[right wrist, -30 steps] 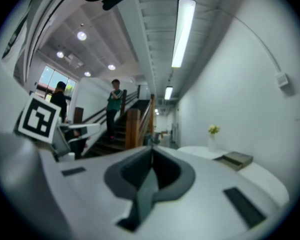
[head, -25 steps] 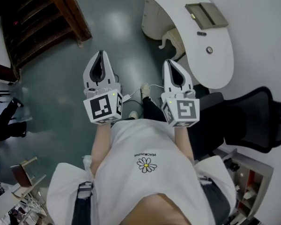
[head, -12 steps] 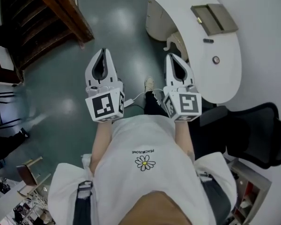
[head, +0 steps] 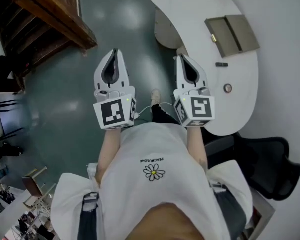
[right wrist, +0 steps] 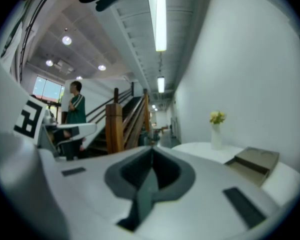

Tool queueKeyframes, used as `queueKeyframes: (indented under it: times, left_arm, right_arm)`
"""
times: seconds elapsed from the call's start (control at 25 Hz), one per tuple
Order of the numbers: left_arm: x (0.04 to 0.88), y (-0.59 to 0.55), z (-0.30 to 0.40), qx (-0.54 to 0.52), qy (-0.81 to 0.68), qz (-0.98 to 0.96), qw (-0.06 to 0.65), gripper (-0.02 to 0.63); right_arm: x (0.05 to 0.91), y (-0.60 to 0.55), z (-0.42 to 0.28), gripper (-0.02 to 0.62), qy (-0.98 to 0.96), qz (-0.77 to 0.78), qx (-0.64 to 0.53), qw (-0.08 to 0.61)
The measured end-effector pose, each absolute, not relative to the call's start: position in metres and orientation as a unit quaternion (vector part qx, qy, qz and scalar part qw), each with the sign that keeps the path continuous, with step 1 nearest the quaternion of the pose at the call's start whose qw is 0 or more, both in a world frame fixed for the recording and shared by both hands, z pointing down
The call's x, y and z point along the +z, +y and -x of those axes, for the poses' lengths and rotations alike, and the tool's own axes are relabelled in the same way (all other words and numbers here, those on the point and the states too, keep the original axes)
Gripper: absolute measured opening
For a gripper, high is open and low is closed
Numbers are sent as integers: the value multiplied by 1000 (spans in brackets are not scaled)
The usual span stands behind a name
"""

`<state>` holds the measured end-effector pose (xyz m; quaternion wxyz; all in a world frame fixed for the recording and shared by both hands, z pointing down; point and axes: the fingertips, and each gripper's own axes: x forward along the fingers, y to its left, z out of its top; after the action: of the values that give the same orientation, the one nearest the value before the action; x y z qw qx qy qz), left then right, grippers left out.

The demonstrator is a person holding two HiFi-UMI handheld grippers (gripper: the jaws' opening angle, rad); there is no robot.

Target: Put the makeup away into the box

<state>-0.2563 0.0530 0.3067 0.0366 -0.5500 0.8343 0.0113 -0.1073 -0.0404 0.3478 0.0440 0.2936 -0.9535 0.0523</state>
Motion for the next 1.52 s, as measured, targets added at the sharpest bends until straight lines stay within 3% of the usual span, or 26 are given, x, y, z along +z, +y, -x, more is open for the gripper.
queueKeyframes:
  times: [0.4, 0.96, 1.24, 1.52]
  left_arm:
    - [304, -67, 272, 5, 821, 569, 41, 20]
    - [297, -146, 277, 6, 784, 620, 35, 20]
    - [282, -195, 237, 42, 709, 703, 48, 21]
    - [285, -228, 134, 41, 601, 798, 34, 21]
  right_arm:
    - [354, -145, 136, 31, -958, -278, 59, 52]
    - [342, -197, 126, 31, -934, -350, 62, 35]
    - [328, -212, 71, 31, -886, -461, 56, 16]
    - [320, -199, -36, 29, -808, -587, 43, 5]
